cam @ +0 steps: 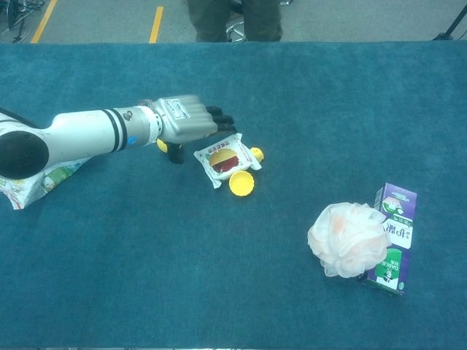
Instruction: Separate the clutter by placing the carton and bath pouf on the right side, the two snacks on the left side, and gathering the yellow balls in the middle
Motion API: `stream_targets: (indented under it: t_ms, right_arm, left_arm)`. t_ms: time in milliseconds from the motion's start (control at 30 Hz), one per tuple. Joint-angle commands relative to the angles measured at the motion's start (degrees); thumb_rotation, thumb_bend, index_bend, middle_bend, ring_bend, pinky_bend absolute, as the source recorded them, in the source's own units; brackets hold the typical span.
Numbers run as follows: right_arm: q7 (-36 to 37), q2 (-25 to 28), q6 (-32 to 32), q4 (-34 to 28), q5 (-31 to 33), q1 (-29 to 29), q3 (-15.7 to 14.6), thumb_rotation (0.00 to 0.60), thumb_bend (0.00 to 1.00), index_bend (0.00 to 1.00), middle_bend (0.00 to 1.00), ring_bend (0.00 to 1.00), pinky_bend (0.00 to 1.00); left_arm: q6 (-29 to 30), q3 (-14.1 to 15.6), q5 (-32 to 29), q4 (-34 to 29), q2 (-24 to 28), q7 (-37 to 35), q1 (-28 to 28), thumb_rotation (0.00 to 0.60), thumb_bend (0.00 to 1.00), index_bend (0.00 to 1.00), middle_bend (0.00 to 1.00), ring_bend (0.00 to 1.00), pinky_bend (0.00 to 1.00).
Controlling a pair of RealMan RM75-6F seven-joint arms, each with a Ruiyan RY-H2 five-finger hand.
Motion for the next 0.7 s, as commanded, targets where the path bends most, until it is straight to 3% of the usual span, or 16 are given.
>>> stream_targets:
  t_ms: [33,200,467,700]
  right_arm:
    - [0.34,-0.21,-0.12,0.39,-0.06,0.02,-0.05,0.600,0.00,0.11,0.25,0.22,0.31]
    - [0.98,-0.60,-0.44,1.28,-0.15,0.04,-0.16,0.600,0.00,0.11,0.25,0.22,0.31]
    - [2.00,-0.95,-0.47,2.20,-0.38,-0.01,-0.23,0.600,0.00,0.11,0.25,0.22,0.31]
    - [2.80,-0.51,-0.05,2.29,-0.52,-0.34,-0.17,0.600,0.00,0.11,0.25,0.22,0.31]
  left_arm:
    - [0.86,2.44,-4.54,-1.91,0.84,3.21,-1.36,0.600,0.20,0.00,0.00,0.06,0.36]
    - [2.87,4.12,-9.68,-4.23,1.22,5.62,-2.80,0.600,0.20,0.00,0.00,0.06,0.36]
    - [4.78,3.74,-12.78,-6.13,0.74,7.28,-6.26,0.600,0.20,0.00,0.00,0.06,0.36]
    - [6.18,5.75,-17.20,-8.84,0.69,9.55,-8.71,0.600,0.20,0.00,0.00,0.06,0.36]
